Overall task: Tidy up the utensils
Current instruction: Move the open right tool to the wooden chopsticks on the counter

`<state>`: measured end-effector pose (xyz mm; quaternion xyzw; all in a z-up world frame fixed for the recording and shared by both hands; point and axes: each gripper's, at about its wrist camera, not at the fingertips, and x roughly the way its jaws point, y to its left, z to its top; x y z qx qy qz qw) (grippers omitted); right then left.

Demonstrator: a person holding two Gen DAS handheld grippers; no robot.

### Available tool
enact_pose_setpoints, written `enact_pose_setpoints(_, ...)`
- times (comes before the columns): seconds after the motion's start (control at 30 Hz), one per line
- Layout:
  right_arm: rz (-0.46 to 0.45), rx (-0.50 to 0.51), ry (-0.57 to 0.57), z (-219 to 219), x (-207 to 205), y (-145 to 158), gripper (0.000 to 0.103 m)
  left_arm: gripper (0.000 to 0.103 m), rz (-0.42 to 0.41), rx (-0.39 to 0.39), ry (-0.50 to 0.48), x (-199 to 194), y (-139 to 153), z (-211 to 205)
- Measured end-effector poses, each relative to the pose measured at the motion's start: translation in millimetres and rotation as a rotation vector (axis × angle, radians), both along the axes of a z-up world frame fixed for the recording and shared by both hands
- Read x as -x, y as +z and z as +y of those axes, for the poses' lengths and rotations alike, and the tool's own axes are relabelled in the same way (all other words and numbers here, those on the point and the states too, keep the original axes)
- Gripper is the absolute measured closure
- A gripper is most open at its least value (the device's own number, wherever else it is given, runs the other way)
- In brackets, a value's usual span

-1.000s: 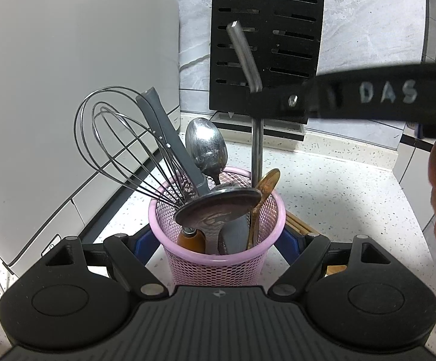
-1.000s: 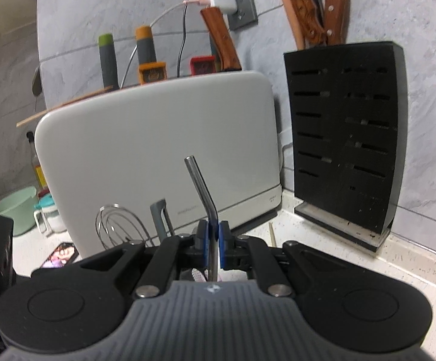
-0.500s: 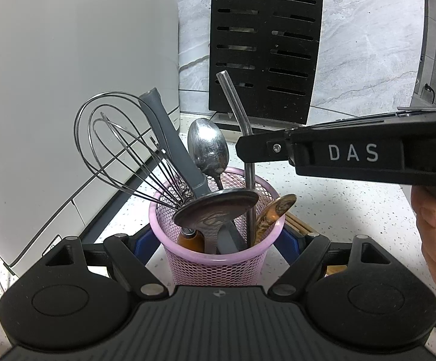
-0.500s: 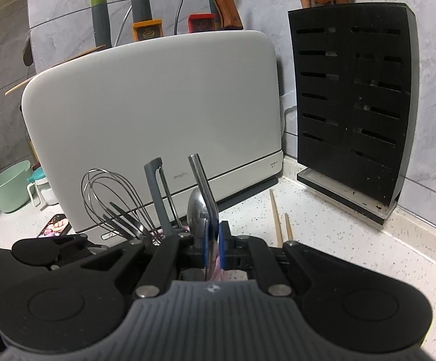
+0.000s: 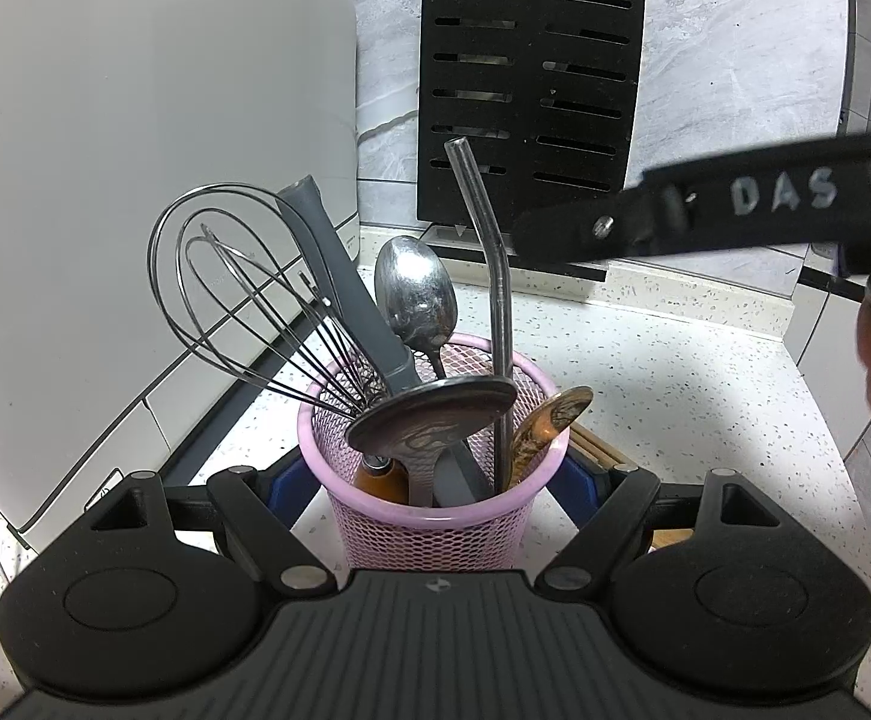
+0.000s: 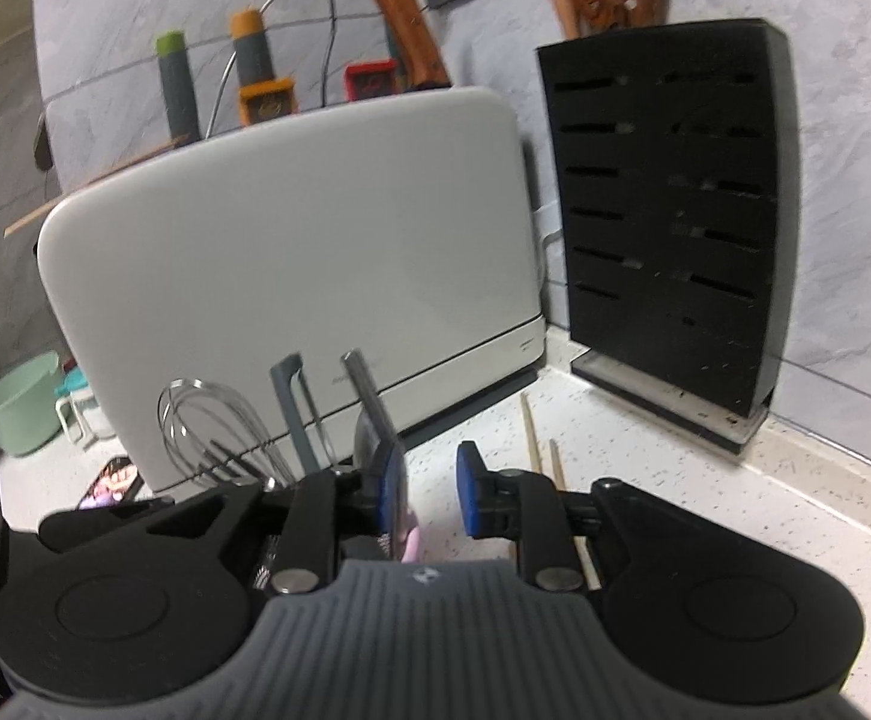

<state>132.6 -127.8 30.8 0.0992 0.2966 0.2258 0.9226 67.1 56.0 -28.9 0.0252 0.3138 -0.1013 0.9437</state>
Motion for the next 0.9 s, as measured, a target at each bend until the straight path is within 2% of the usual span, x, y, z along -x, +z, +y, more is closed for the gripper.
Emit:
enact_pose_setpoints(0.07,-0.004,0.009,-0.014,-3.8,-0.3,2.2,0.076,0.010,0.000,0.000,0.000,0.0,-0.1,0.0)
enact_pose_setpoints(0.3,-0.007,0.021,-0.096,-25.0,-1.0,3.9,0.075,0.010,0.000,0.000,0.000,0.1,-0.1,-0.1)
enact_pose_setpoints(0.5,0.113,0.088,-0.151,-31.7,-19.1,-23.1,0.075,0.010,0.000,0.000,-0.001,0.1,-0.1,0.1)
enact_pose_setpoints(0.6,0.193,0.118,-0.135,-30.1,-27.5,-41.5,0.080,0.010,0.000,0.000,-0.001,0.3,0.0,0.0)
enact_pose_setpoints(0.7,0.277,0.104,-0.094,-26.4,-35.4,-58.9,0.084,0.010,0.000,0.000,0.000,0.5,0.1,0.0)
enact_pose_setpoints(0.77,0.302,0.105,-0.053,-20.6,-37.4,-67.9,0.087,0.010,0.000,0.000,-0.001,0.7,0.1,0.1)
enact_pose_setpoints(0.9,0.313,0.132,0.032,-6.3,-39.1,-80.9,0.088,0.010,-0.001,0.000,-0.001,0.9,0.1,-0.3)
